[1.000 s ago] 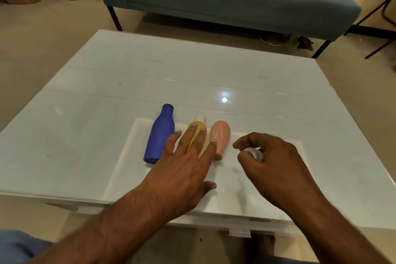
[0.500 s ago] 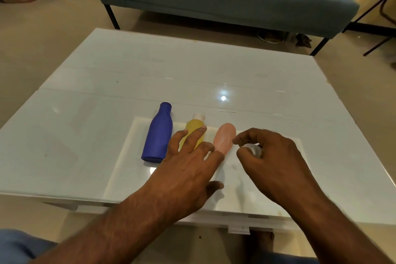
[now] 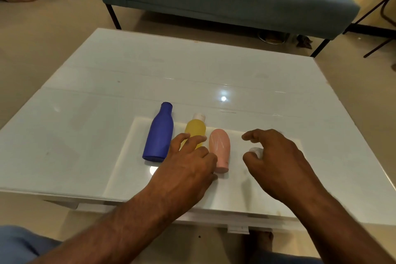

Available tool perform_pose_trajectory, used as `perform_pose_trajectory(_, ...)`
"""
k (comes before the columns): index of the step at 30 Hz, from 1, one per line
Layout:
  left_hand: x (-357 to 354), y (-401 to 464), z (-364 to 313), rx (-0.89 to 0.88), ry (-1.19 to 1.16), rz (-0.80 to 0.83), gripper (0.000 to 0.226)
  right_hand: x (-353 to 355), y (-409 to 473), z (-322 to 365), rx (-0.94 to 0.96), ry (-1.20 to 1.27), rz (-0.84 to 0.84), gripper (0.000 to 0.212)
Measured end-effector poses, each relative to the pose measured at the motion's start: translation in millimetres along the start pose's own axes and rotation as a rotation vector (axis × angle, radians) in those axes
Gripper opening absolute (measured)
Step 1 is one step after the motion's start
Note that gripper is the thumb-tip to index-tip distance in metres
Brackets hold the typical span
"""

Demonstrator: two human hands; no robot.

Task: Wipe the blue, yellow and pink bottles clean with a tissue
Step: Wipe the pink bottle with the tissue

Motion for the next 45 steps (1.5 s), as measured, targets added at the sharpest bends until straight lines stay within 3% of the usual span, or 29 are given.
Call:
perform_pose_trajectory(3,-1,-3,1,0.058,-0.05,0.009,0.047,-1,1,-3,-0.017,-0.057,0.034,0.048)
perform_pose_trajectory(5,4,-5,1,0.056,-0.024,-0.068,0.055,-7,-1,-4,-0.027,-0.098,0.084,0.05)
perform_pose_trajectory(9,4,-9,-7,0.003,-0.009,-0.054,0.064,-30,-7,1,0.006,-0.169,0.253,0.043)
perform_pose_trajectory(13,4,-10,-7,-0.004,-0.006,-0.049,0.061,-43,-11,5,0.047,-0.203,0.344,0.041)
perform_pose_trajectory(17,2,-8,-4,0.03,0.003,-0.039,0.057,-47,-11,-4,0.034,-0.188,0.409,0.025)
perform_pose_trajectory(20,2,-6,-4,0.043,0.008,-0.044,0.052,-34,-5,-9,0.02,-0.123,0.342,0.021)
perform_pose_trajectory(26,6,-9,-4,0.041,-0.096,-0.047,0.047,5,7,-11,0.034,0.168,0.027,0.012)
perform_pose_trajectory(34,27,-23,37,0.231,-0.889,-0.199,0.034,21,3,-6,0.088,0.531,-0.1,0.001)
perform_pose_trajectory(37,25,-24,48,0.337,-1.185,-0.214,0.03,16,0,1,0.097,0.685,-0.06,0.009)
perform_pose_trajectory(45,21,-17,53,0.433,-1.777,-0.27,0.029,0,-11,40,0.294,0.698,0.109,0.024)
Point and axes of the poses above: each hand's wrist, its own y-axis towards the middle knuckle, its own x-axis out of the back of the hand, z = x × y, the point moved 9 cm from there along y, towards the middle knuckle, and after that the axes turned 7 degrees about y, right-handed, at the moved point
